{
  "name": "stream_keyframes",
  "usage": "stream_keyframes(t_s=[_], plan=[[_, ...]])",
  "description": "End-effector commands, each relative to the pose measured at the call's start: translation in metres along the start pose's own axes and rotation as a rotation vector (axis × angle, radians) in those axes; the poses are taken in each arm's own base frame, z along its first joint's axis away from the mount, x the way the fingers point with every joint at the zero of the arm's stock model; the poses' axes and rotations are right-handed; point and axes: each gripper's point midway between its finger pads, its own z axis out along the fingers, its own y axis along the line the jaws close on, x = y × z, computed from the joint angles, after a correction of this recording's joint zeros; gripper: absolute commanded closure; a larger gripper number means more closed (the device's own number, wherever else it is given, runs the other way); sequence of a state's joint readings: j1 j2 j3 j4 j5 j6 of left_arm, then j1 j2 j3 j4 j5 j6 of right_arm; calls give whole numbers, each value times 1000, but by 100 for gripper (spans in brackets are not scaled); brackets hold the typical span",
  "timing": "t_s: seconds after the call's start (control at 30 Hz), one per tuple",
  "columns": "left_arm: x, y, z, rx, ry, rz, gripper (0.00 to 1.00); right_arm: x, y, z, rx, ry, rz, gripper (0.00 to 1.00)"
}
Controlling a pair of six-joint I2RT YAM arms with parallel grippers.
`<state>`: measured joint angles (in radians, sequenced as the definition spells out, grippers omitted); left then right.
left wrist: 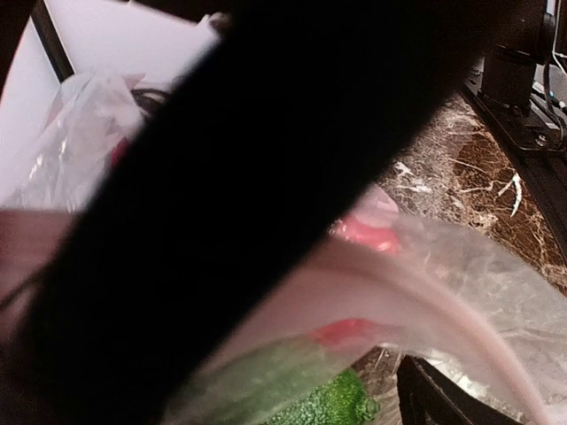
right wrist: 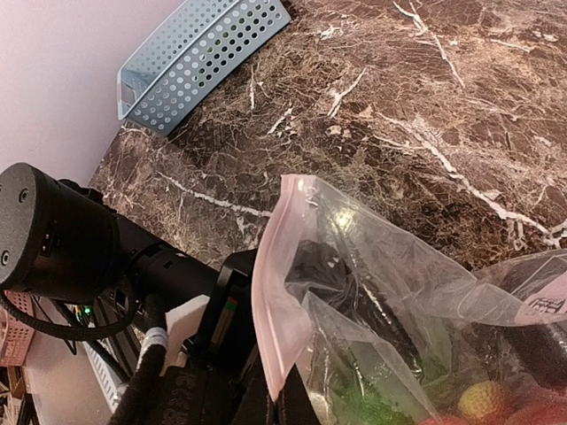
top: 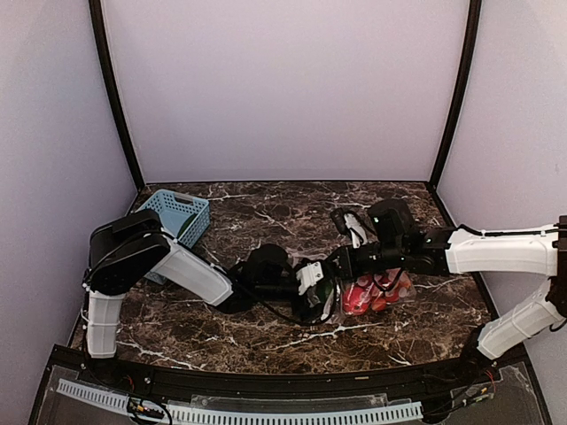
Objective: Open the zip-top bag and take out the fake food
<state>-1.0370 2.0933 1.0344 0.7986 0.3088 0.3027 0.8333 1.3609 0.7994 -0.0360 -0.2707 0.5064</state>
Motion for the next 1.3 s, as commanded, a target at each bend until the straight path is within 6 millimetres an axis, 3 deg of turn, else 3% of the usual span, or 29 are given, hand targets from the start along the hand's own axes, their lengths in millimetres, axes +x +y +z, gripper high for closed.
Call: stream_keyframes(t_s=[0.0, 0.53, 0.73, 0.9, 1.27], plan=[[17, -3, 9, 16, 64, -7, 6, -2, 4, -1, -12, -24, 0, 100], [43, 23, 16, -104, 151, -78, 18, 4, -4, 4, 6, -20, 5, 100], [22, 22, 8, -93, 82, -80, 30, 6, -8, 3, 24, -16, 4, 100], [-1, 26, -13, -128, 30, -66, 37, 9, -12, 3, 39, -12, 4, 100], [-25, 24, -58, -178, -41, -87, 37, 13, -18, 5, 62, -6, 8, 100]])
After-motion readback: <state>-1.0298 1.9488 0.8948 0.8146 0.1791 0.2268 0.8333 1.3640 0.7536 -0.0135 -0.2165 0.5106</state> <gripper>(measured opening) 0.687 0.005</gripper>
